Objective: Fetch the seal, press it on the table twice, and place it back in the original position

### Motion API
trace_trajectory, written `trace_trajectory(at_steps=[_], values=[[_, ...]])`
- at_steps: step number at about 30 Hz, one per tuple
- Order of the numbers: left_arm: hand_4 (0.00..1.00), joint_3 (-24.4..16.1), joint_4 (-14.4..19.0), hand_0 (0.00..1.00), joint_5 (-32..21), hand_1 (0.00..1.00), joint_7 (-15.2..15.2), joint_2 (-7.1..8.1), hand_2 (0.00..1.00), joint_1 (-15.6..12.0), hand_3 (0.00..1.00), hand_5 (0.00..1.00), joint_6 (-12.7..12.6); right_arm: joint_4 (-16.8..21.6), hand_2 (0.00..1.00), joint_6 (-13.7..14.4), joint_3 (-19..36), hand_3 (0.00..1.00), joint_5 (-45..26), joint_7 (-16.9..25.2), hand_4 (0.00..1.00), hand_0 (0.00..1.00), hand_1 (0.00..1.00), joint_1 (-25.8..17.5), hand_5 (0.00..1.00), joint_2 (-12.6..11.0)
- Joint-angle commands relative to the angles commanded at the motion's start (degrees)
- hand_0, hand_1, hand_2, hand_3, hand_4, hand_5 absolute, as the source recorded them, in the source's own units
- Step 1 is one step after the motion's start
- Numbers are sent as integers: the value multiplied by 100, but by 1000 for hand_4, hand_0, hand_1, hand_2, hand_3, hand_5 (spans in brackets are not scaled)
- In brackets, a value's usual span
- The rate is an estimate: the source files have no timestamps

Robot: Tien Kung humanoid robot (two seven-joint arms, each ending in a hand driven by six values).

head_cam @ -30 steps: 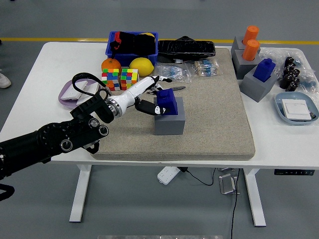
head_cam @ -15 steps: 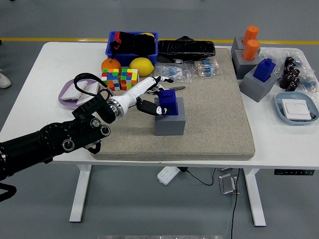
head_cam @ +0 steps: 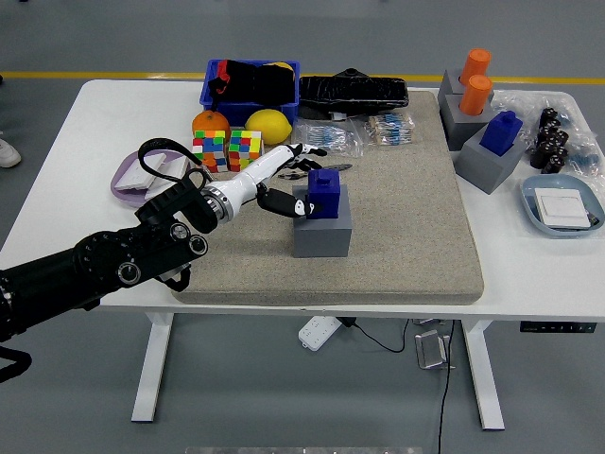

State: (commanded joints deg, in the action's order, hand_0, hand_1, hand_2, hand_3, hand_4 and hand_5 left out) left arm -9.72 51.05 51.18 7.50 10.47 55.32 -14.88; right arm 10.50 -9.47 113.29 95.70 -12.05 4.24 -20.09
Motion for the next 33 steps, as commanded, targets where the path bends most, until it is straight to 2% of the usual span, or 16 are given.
trace_trajectory(at_steps=[5, 10, 11, 16, 17, 22, 23, 28, 29, 33], values=[[913, -26, -2, 924, 5, 869, -24, 16, 832, -20, 905, 26, 56, -1, 714, 0, -15, 735, -6, 1, 837, 872, 740, -4, 508, -1], [913, -68, -37, 924, -29, 869, -95, 49, 832, -42, 905, 26, 307, -4, 714, 1, -23, 735, 1, 2, 837, 872, 740, -3, 508, 1], [996, -67, -48, 953, -65, 950, -96, 52, 922, -46, 971, 196, 365, -5, 714, 1, -20, 735, 5, 2, 837, 872, 740, -5, 508, 3], [996, -97, -128, 953, -310, 950, -69, 66, 922, -81, 971, 196, 581, -4, 714, 1, -47, 735, -12, 3, 837, 872, 740, -1, 508, 3], [998, -110, -140, 970, -344, 995, -59, 70, 984, -88, 998, 401, 599, -4, 714, 1, -54, 737, -16, 3, 837, 872, 739, 0, 508, 2], [998, -186, -198, 970, -518, 995, -18, 89, 984, -126, 998, 401, 671, -8, 714, 0, -73, 737, -18, 3, 837, 872, 739, -5, 508, 2], [998, -215, -219, 979, -592, 998, -2, 97, 998, -142, 998, 576, 700, -9, 714, -2, -76, 737, -14, 2, 837, 872, 740, -8, 508, 5], [998, -316, -266, 979, -867, 998, -1, 147, 998, -203, 998, 576, 876, -8, 714, -1, -83, 737, -16, 3, 837, 872, 740, -21, 508, 6], [998, -335, -280, 982, -923, 998, 11, 156, 998, -215, 998, 746, 900, -6, 714, -1, -89, 736, -22, 3, 838, 872, 740, -25, 509, 5], [998, -443, -395, 982, -1212, 998, 231, 207, 998, -268, 998, 746, 947, -4, 714, -2, -81, 736, -22, 3, 838, 872, 740, -35, 509, 5]])
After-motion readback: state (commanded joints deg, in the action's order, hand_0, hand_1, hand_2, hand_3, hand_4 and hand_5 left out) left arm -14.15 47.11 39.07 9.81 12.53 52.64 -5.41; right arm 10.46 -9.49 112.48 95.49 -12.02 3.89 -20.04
